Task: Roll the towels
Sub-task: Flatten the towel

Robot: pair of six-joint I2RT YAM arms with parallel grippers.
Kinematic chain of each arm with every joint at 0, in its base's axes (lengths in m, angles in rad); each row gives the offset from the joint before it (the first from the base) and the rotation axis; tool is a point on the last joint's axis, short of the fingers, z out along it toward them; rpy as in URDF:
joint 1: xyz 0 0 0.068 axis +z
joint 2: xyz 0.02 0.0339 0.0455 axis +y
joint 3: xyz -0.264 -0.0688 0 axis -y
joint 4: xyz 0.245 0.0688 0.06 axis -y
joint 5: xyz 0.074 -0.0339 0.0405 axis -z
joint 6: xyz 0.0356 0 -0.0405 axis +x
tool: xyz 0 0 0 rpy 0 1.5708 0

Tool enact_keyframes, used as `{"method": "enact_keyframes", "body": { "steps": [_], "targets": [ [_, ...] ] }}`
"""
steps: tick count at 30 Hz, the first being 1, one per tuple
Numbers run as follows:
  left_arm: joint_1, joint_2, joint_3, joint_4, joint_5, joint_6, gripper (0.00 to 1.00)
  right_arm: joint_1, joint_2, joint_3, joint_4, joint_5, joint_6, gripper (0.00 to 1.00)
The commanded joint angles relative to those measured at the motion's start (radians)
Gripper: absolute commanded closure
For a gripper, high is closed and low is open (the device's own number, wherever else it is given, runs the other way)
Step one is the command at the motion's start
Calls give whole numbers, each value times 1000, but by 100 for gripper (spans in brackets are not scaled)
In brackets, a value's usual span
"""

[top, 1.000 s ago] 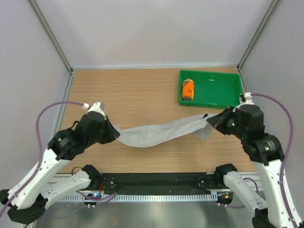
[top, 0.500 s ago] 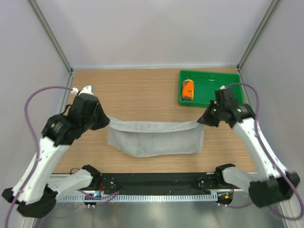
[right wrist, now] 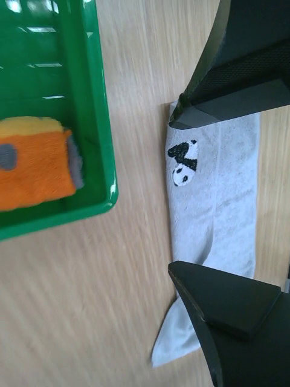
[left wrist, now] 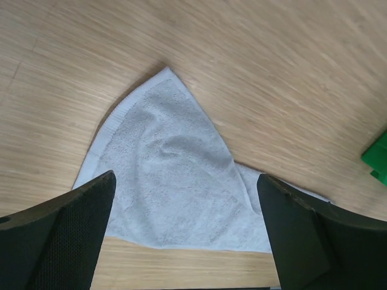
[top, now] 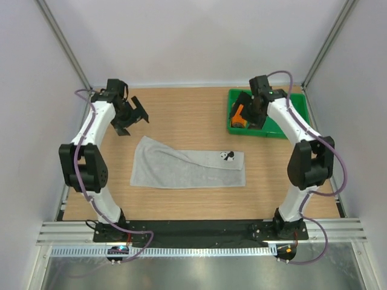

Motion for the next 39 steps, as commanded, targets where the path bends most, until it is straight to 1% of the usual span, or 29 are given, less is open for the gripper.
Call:
{"method": "enact_keyframes", "body": {
  "steps": [1,2,3,4,5,6,7,8,9,10,11,12,13,14,16,23,26,28,30,33,36,38,39],
  "targets": [
    [-5,-203,-23,5,-31,21,0,-5,-185,73,-96,121,-72,1],
    [-5,-234,-66,20,-39,15,0,-5,-225,39,-89,121,-83,2],
    [-5,-271,-111,57,-44,6,0,-5,-300,-55,-61,116,-86,2],
    [-5,-330,-225,77,-36,-3,2,-5,-343,-111,-40,103,-85,3],
    [-5,-366,-276,101,-25,-32,4,-1,-380,-227,0,87,-85,4],
    [-7,-395,-342,150,10,-48,5,1,-445,-283,16,84,-80,5],
    [-7,-459,-402,193,31,-63,7,6,-469,-332,25,84,-78,7],
    [-10,-488,-519,225,47,-84,9,22,-492,-428,55,51,-78,11],
    [-13,-515,-571,254,63,-115,10,27,-527,-472,69,44,-74,14],
    [-18,-542,-611,297,70,-129,11,32,-537,-508,80,37,-68,17],
    [-31,-579,-685,314,61,-140,11,36,-541,-544,98,15,-68,24],
    [-39,-597,-715,333,53,-163,11,45,-540,-599,130,5,-68,27],
    [-45,-610,-747,365,44,-170,12,50,-523,-619,143,1,-72,30],
    [-62,-621,-787,377,35,-175,12,55,-509,-645,169,-6,-74,31],
    [-73,-618,-823,409,28,-198,12,68,-457,-659,192,-8,-75,34],
    [-91,-527,-945,523,25,-227,15,75,-278,-667,309,-32,-81,43],
    [-90,-501,-975,540,10,-224,16,79,-245,-665,326,-28,-83,44],
    [-91,-492,-990,561,7,-224,18,79,-230,-665,329,-20,-88,45],
    [-90,-490,-999,578,8,-227,19,79,-212,-667,338,-25,-91,48],
    [-91,-481,-1008,586,-4,-221,24,81,-201,-665,347,-35,-89,60],
    [-90,-472,-1016,589,-15,-217,26,81,-202,-655,333,-40,-92,66],
    [-91,-475,-1022,591,-18,-217,27,82,-214,-647,313,-40,-100,66],
    [-90,-475,-1024,592,-21,-215,28,84,-221,-642,304,-39,-101,64]
  ]
}}
